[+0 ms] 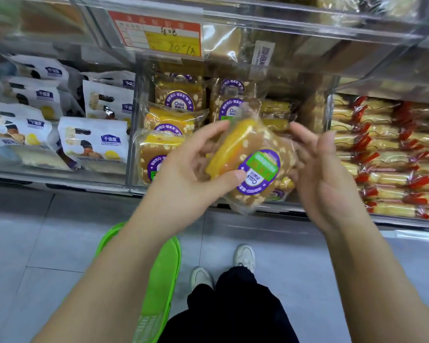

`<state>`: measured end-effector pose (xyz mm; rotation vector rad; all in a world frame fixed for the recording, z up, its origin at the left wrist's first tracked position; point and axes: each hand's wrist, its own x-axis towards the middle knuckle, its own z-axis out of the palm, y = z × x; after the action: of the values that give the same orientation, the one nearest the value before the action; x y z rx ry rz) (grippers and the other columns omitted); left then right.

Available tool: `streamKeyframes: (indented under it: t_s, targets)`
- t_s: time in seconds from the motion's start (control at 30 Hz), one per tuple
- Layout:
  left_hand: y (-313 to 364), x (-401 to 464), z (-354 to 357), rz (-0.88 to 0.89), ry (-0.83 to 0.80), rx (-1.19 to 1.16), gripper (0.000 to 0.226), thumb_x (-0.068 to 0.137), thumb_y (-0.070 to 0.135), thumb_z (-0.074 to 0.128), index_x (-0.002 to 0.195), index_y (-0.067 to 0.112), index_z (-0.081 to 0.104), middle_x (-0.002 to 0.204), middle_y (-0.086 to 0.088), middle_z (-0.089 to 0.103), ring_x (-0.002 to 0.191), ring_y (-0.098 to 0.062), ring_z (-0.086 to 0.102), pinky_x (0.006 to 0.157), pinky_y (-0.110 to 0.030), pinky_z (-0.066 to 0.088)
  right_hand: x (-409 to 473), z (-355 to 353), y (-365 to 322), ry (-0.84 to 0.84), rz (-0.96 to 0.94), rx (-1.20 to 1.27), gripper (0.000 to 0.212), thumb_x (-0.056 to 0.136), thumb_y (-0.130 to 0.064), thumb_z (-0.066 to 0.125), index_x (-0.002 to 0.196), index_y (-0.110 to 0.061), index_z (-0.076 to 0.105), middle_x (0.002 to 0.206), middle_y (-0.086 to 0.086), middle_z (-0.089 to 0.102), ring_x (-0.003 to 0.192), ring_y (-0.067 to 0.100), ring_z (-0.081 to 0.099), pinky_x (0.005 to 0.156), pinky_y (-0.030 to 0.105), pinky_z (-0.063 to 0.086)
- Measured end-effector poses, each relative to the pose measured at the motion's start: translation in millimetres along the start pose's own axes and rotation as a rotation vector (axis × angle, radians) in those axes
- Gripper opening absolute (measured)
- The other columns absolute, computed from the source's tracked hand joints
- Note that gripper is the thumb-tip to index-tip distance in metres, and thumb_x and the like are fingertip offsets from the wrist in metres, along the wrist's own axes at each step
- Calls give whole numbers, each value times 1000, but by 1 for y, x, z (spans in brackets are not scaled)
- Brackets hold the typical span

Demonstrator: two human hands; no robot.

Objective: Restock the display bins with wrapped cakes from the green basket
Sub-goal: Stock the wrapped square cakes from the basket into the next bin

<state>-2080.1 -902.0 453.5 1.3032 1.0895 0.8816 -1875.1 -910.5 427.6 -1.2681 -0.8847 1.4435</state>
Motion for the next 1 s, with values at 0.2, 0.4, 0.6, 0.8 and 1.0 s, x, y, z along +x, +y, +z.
streamKeyframes:
  t_s: [0.2,0.4,0.6,0.8,1.0]
  targets:
    - [24,38,3,96,-142,344,67,57,31,81,117,34,53,109,9,67,101,1,62,93,-31,50,4,-5,-15,-216,-59,-380,69,60,-42,82,123,-35,53,117,-7,65,103,10,65,78,23,54]
    - [4,40,2,-24,87,-34,59,61,30,79,113,30,50,117,4,62,101,-4,63,86,-21,50,13,7,-3,-73,111,227,63,70,-23,71,126,-3,49,108,11,67,94,19,66,83,32,55]
    - [2,46,-9,11,131,363,25,82,13,67,97,32,60,89,16,65,82,3,61,74,-16,47,14,12,11,56,103,-118,64,55,-40,76,111,-12,60,104,-1,71,97,9,66,77,20,54]
    - [11,55,-14,86,123,872,45,76,41,67,115,23,55,106,9,60,106,-10,49,85,-30,39,33,16,16,2,41,-366,45,79,-36,68,120,-17,60,109,-6,67,97,4,64,71,11,50]
    - [4,57,-13,62,245,917,56,81,32,68,129,18,44,99,8,67,110,-20,54,95,-43,38,39,38,23,255,-96,-545,51,80,-30,70,124,-22,44,95,-13,54,77,-1,56,63,12,48]
